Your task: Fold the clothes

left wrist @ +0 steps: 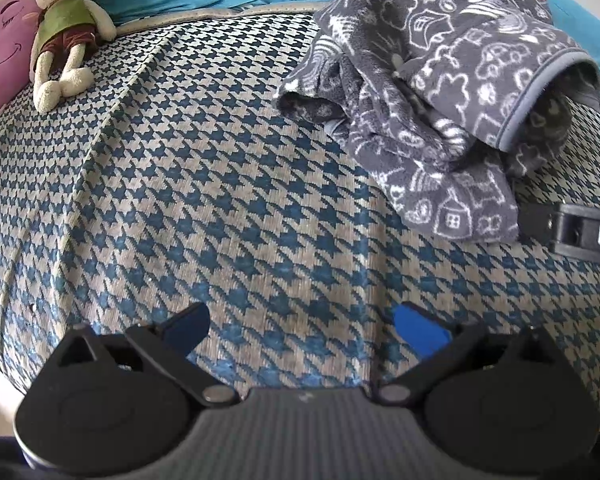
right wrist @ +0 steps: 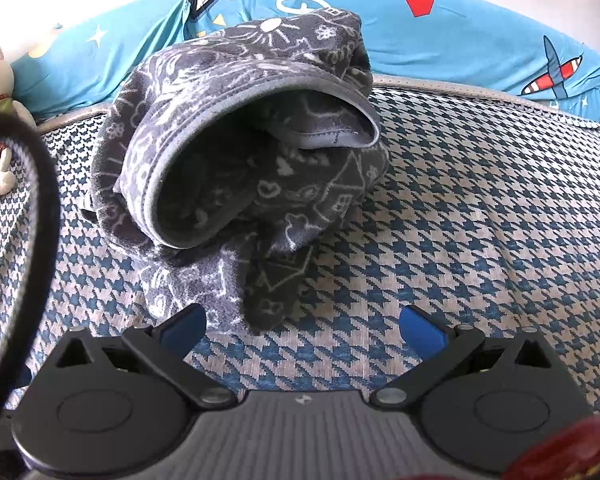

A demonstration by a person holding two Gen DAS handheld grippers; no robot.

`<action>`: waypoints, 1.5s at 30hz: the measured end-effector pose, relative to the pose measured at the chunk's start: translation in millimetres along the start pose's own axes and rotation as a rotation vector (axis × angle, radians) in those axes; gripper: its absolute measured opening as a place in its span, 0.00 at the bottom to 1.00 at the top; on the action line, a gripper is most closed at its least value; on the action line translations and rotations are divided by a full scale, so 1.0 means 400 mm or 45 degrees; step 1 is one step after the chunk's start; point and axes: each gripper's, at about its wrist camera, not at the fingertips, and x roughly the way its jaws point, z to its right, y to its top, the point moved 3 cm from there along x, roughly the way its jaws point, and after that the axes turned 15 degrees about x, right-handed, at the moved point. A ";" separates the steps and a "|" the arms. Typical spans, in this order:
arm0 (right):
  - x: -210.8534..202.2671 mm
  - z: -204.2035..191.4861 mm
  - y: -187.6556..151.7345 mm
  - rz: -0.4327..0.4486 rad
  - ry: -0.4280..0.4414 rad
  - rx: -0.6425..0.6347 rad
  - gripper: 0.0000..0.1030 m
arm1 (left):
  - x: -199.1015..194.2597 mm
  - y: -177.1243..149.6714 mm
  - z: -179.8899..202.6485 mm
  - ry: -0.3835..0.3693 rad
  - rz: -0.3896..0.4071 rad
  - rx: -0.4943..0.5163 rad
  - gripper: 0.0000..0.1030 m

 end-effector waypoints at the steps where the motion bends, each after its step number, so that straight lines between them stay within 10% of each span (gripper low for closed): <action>1: 0.000 0.000 0.000 0.000 0.001 -0.001 1.00 | -0.002 -0.001 0.003 -0.001 0.000 0.002 1.00; 45: 0.007 -0.040 -0.013 -0.034 0.011 -0.074 1.00 | -0.021 -0.045 0.024 -0.010 -0.014 0.078 1.00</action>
